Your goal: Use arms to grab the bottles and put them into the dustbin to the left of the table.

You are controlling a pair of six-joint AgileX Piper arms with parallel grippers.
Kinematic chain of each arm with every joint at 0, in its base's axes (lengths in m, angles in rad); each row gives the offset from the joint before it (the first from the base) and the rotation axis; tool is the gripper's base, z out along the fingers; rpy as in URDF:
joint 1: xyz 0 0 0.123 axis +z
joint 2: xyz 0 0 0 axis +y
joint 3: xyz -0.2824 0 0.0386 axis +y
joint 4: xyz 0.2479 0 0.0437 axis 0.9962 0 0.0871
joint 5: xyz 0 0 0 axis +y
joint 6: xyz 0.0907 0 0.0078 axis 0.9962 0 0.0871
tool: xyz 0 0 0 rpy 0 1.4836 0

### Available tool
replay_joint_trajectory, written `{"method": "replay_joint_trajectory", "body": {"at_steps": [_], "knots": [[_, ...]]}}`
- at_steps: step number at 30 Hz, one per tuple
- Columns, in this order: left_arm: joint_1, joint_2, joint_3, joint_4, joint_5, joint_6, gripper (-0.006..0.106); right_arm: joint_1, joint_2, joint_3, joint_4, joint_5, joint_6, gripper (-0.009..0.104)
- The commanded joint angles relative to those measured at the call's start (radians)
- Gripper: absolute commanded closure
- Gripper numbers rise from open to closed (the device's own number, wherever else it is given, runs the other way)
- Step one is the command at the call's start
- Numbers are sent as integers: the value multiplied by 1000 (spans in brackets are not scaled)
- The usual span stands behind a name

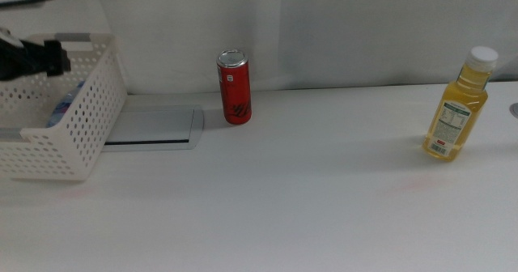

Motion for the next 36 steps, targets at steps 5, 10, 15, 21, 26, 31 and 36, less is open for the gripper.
{"method": "replay_joint_trajectory", "body": {"at_steps": [5,10,15,21,26,31,36], "knots": [[-54,-172,-5,-18,10,-26,9,4,-31,4,0,-1,-9,-8],[-140,-309,-5,-14,40,-39,9,4,-31,4,0,-1,-9,-8],[-241,-422,-5,-6,79,-70,9,4,-31,4,0,-1,-9,-8],[-489,-549,-3,478,172,-451,9,4,-31,4,0,-1,-9,-8],[-624,-600,-3,578,293,-559,9,4,-31,4,0,-1,-9,-8],[-682,-597,65,554,366,-544,9,4,-31,4,0,-1,-9,-8],[-685,-604,318,505,101,-542,9,4,-31,4,0,-1,-9,-8]]}}
